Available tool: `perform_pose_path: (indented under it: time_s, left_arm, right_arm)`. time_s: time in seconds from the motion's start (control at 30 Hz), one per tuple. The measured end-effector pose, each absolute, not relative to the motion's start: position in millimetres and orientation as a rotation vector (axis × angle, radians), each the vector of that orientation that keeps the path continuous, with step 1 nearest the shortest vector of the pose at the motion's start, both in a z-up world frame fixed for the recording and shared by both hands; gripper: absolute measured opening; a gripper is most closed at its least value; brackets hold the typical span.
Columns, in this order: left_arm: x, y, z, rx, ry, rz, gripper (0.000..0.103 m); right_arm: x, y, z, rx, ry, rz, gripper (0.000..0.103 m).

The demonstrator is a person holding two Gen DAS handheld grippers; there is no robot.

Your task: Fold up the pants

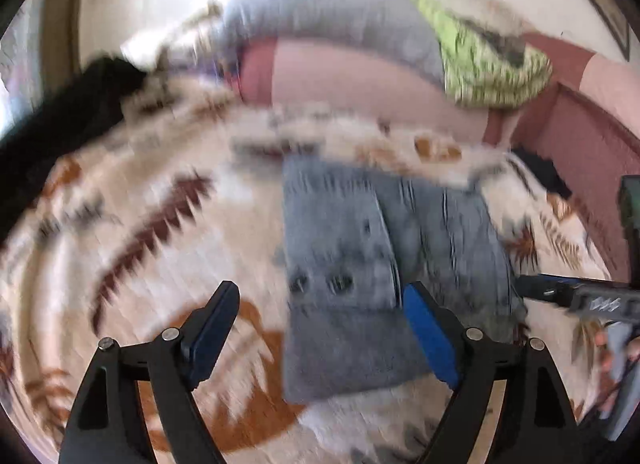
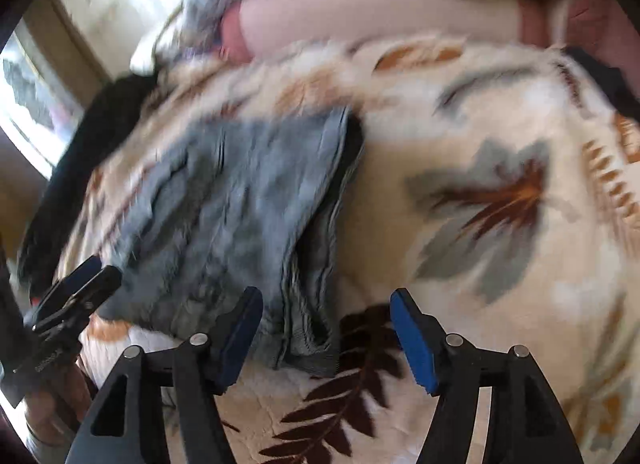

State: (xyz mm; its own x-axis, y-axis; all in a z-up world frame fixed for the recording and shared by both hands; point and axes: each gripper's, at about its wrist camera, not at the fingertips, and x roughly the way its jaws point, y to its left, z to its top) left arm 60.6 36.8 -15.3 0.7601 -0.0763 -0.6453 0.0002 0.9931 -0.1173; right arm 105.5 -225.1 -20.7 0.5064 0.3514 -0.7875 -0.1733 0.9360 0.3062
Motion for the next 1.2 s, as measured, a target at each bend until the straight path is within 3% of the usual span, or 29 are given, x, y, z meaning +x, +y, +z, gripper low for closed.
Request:
perform_pose_path:
  time_s: [0.1,0.23,0.3,0.47,0.67,0.83,0.87,0.93,0.97,1.03,1.2]
  left_arm:
    - [63,44,-21,-0.153,0.723,-0.040,0.085]
    - [72,47,-36,-0.200,0.796,-0.041,0.085]
    - [70,46,-35,-0.202,0.789,-0.038,0.085]
    - [69,44,-36,-0.203,0.793,-0.034,0.085]
    - [69,45,-35,-0.198,0.786,-0.037,0.085]
    - [69,40,-35,-0.174,0.783,-0.037,0.085]
    - [68,40,-36,-0.175,0.785,-0.037,0.085]
    - [68,42,-36,-0.183,0.787,-0.035,0.085]
    - [69,42,-36,-0.187,0.789,-0.034,0.085]
    - [70,42,-37,-0.194,0.794,-0.037,0.085]
    - [69,41,-38,-0.189,0.797,-0.037,0.086]
  right_arm:
    - [97,-241,-6,0.423,1.008,0.433,0.069]
    - [97,-236,-37,0.659,1.140,0.557,0.068]
    - [100,-231,-54,0.679,1.180,0.539,0.053]
    - [108,-223,-72,0.670,1.221,0.490,0.044]
    - [106,-225,-56,0.587,1.167,0.435,0.045]
    - [119,-221,-75,0.580,1.244,0.459,0.047]
    - [119,-224,-74,0.582,1.246,0.454,0.043]
    - [123,-224,-73,0.571,1.252,0.442,0.024]
    - [122,-225,-71,0.547,1.252,0.437,0.009]
    - [122,-219,-62,0.477,1.234,0.438,0.000]
    - [121,-205,-20,0.295,1.134,0.416,0.000]
